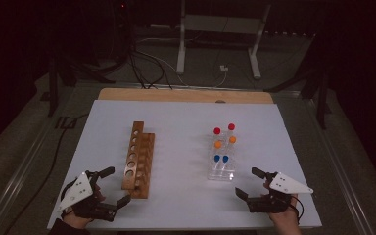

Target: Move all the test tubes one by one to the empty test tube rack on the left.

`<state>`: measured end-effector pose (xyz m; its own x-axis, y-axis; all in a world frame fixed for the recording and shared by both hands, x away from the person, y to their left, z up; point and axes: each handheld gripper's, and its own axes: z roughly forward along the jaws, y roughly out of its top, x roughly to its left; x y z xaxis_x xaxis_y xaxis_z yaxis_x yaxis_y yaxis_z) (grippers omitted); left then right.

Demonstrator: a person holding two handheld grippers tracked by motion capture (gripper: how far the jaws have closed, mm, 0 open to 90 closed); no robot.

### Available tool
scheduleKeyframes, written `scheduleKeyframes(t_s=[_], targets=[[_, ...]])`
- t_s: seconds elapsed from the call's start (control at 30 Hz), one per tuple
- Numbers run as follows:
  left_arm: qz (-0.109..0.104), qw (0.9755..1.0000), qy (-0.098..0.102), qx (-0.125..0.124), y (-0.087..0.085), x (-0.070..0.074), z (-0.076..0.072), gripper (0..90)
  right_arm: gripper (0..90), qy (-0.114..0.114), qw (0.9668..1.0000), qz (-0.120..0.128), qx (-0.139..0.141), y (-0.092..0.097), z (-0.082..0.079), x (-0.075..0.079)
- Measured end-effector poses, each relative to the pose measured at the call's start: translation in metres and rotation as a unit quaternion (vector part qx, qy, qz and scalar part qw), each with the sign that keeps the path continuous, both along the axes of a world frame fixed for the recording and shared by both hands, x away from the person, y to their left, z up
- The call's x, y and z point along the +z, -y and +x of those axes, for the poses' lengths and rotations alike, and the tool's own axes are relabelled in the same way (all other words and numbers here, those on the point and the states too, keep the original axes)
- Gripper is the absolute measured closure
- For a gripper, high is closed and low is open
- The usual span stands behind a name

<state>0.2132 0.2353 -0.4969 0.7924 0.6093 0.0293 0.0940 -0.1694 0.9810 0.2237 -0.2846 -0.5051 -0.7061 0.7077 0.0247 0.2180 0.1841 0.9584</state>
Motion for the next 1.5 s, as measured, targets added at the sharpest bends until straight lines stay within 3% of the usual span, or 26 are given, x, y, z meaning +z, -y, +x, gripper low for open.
scheduleKeyframes(t_s=[0.17, 0.23, 0.3, 0.5, 0.87, 1.23, 1.5], targets=[[-0.001, 1.0000, -0.003, -0.001, 0.000, 0.000, 0.000, 0.4, 0.0, -0.014, 0.9999, 0.006, -0.004, 0.002, 0.004, 0.001], [-0.002, 1.0000, -0.003, 0.000, -0.001, 0.000, 0.001, 0.4, 0.0, -0.010, 0.9999, 0.008, -0.005, 0.004, 0.005, 0.000], [-0.001, 1.0000, -0.006, 0.000, -0.001, 0.000, 0.001, 0.4, 0.0, -0.006, 0.9996, 0.028, 0.006, 0.006, 0.006, 0.000], [0.000, 1.0000, -0.006, 0.002, -0.002, 0.000, 0.000, 0.4, 0.0, -0.013, 0.9993, 0.030, 0.016, 0.008, 0.008, 0.004], [-0.001, 1.0000, -0.010, 0.001, -0.001, 0.000, 0.001, 0.4, 0.0, -0.010, 0.9996, 0.025, 0.011, 0.009, 0.007, 0.029], [-0.001, 1.0000, -0.008, 0.000, -0.001, 0.001, 0.000, 0.4, 0.0, 0.016, 0.9992, 0.034, -0.013, 0.006, 0.007, 0.061], [-0.002, 1.0000, -0.009, -0.002, -0.001, 0.001, 0.000, 0.4, 0.0, 0.014, 0.9994, 0.029, -0.013, -0.004, 0.016, 0.067]])
